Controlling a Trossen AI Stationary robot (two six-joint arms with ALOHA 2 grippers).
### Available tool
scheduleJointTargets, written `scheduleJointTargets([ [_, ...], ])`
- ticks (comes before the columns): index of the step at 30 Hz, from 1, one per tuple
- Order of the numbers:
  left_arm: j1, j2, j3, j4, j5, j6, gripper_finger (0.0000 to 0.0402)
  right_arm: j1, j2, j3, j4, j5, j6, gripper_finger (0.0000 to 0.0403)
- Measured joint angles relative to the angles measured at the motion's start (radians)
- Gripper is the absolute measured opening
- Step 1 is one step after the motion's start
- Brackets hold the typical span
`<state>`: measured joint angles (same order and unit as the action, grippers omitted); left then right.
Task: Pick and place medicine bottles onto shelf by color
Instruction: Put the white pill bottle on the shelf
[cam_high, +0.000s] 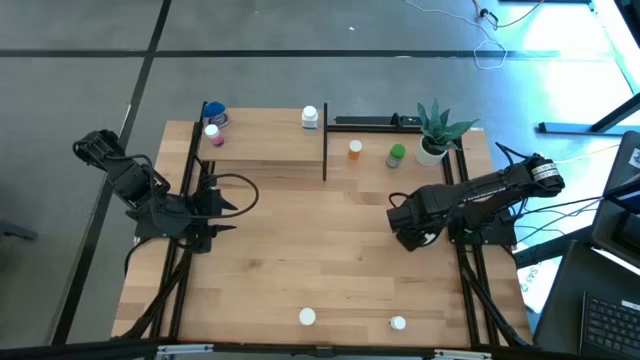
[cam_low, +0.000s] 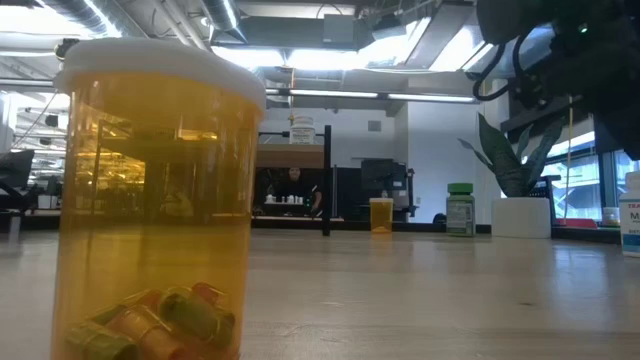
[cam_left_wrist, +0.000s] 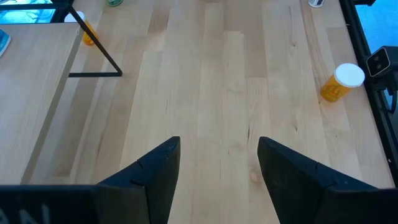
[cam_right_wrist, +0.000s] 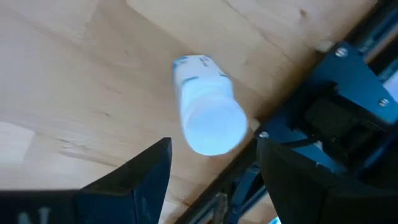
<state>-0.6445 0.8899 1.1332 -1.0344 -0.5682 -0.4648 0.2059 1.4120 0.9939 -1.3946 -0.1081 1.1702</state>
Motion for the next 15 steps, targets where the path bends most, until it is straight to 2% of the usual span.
scheduleJointTargets([
  [15,0.0,0.0,0.0,0.0,0.0,-0.026,0.0209,0.003,0.0,0.0,-0.005,0.002,0.005,0.0239],
])
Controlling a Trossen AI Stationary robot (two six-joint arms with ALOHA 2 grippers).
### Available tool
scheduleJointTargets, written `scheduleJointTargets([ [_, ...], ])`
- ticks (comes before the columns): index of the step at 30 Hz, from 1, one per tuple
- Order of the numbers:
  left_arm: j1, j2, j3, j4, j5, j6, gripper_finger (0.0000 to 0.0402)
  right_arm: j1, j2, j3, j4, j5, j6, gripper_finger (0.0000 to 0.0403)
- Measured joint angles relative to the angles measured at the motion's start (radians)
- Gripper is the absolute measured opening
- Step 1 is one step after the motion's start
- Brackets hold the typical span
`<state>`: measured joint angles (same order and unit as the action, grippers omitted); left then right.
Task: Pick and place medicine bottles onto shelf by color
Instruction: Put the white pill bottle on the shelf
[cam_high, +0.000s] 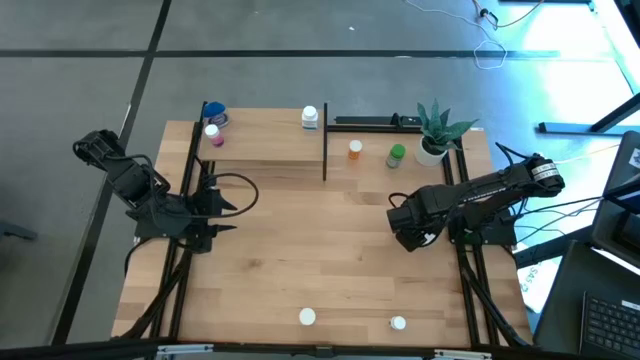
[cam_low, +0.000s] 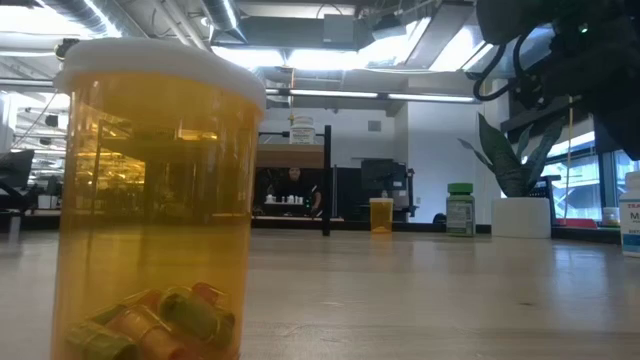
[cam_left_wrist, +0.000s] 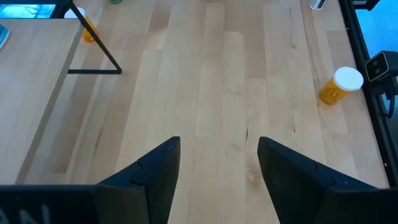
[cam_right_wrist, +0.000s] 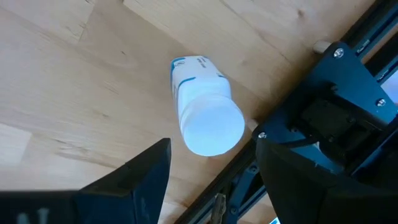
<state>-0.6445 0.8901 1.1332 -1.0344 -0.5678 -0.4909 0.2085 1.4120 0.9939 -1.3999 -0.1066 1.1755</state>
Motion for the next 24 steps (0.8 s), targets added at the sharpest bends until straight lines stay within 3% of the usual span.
scheduleJointTargets([
  [16,0.0,0.0,0.0,0.0,0.0,0.002,0.0209,0.025,0.0,-0.002,0.004,0.017,0.109,0.0239],
  [24,0.0,0.0,0.0,0.0,0.001,0.003,0.0209,0.025,0.0,-0.076,0.068,-0.016,0.129,0.0239],
])
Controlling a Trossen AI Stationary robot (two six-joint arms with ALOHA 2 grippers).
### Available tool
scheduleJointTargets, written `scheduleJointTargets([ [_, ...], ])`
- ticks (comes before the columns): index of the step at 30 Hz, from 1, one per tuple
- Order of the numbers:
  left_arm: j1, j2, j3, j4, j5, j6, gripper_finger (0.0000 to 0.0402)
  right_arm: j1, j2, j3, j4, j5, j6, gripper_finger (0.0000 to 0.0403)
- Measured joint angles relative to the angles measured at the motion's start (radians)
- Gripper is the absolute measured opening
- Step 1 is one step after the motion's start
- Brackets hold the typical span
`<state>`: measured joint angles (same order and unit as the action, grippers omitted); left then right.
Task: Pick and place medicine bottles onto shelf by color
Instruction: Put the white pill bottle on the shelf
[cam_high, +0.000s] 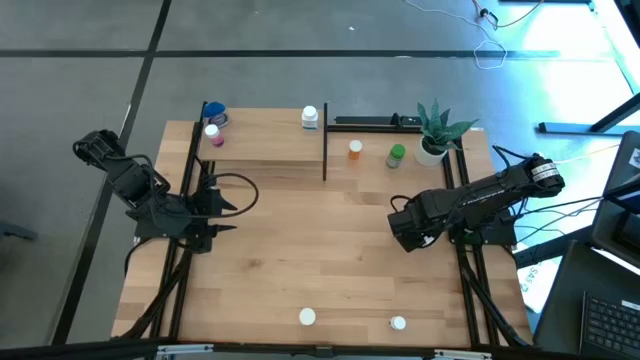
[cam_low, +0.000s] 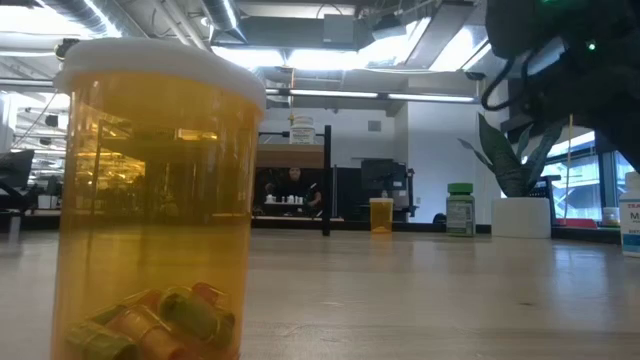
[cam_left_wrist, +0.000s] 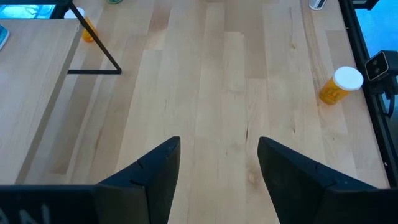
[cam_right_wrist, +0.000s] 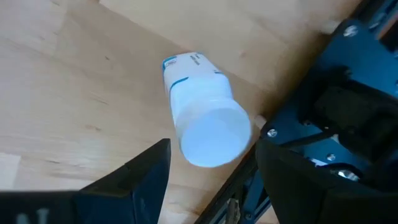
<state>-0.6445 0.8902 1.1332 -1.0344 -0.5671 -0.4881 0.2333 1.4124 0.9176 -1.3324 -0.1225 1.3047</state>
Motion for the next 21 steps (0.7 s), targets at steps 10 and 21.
scheduleJointTargets([
  [10,0.0,0.0,0.0,0.0,0.0,0.0,0.0209,-0.001,0.0,-0.042,0.037,-0.001,-0.029,0.0239],
  [21,0.0,0.0,0.0,0.0,0.007,0.0,0.0209,-0.013,0.0,-0.042,0.103,0.024,-0.022,0.0239],
])
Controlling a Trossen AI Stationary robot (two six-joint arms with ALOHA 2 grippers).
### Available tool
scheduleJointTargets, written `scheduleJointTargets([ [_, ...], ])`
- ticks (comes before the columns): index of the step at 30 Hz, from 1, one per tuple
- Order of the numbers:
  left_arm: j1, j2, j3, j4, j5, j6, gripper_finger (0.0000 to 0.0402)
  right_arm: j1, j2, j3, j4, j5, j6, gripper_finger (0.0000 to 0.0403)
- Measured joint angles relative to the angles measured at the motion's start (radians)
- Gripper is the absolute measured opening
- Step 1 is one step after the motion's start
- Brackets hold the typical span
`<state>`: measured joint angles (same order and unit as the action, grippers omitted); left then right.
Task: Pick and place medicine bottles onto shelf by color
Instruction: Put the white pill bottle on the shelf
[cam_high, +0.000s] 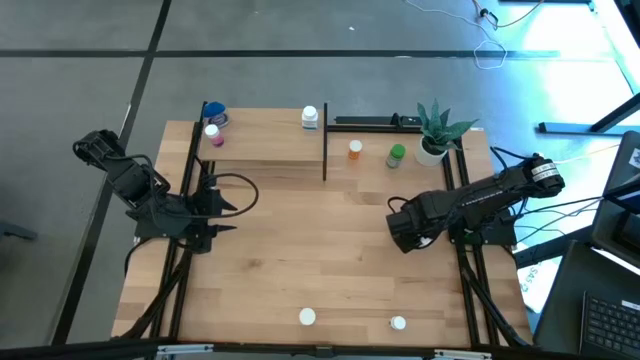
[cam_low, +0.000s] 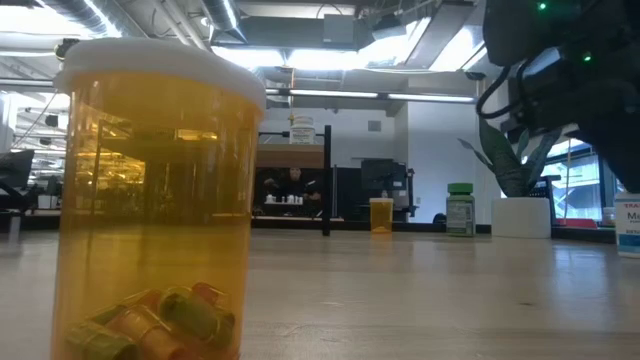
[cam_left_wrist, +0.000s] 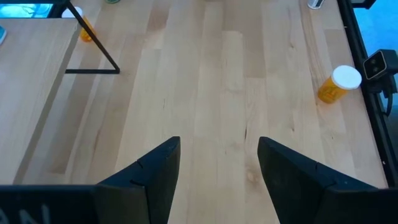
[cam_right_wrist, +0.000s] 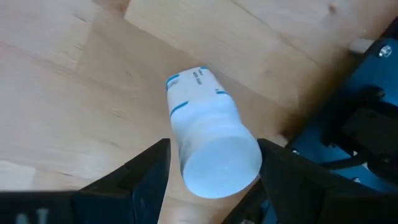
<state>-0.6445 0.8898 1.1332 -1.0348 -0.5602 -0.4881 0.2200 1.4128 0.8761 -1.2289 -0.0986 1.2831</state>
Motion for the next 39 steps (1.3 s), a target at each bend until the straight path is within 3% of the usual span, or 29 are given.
scheduleJointTargets([
  [8,0.0,0.0,0.0,0.0,0.001,0.0,0.0209,-0.02,0.0,0.0,0.004,-0.005,-0.001,0.0237],
  [18,0.0,0.0,0.0,0.0,0.001,0.0,0.0209,-0.02,0.0,0.0,0.005,-0.009,0.006,0.0194],
  [27,0.0,0.0,0.0,0.0,0.001,0.0,0.0209,-0.02,-0.002,0.005,0.081,-0.03,-0.035,0.019],
  [39,0.0,0.0,0.0,-0.002,0.001,0.0,0.0209,-0.021,0.001,0.169,0.125,0.069,-0.113,0.0187],
])
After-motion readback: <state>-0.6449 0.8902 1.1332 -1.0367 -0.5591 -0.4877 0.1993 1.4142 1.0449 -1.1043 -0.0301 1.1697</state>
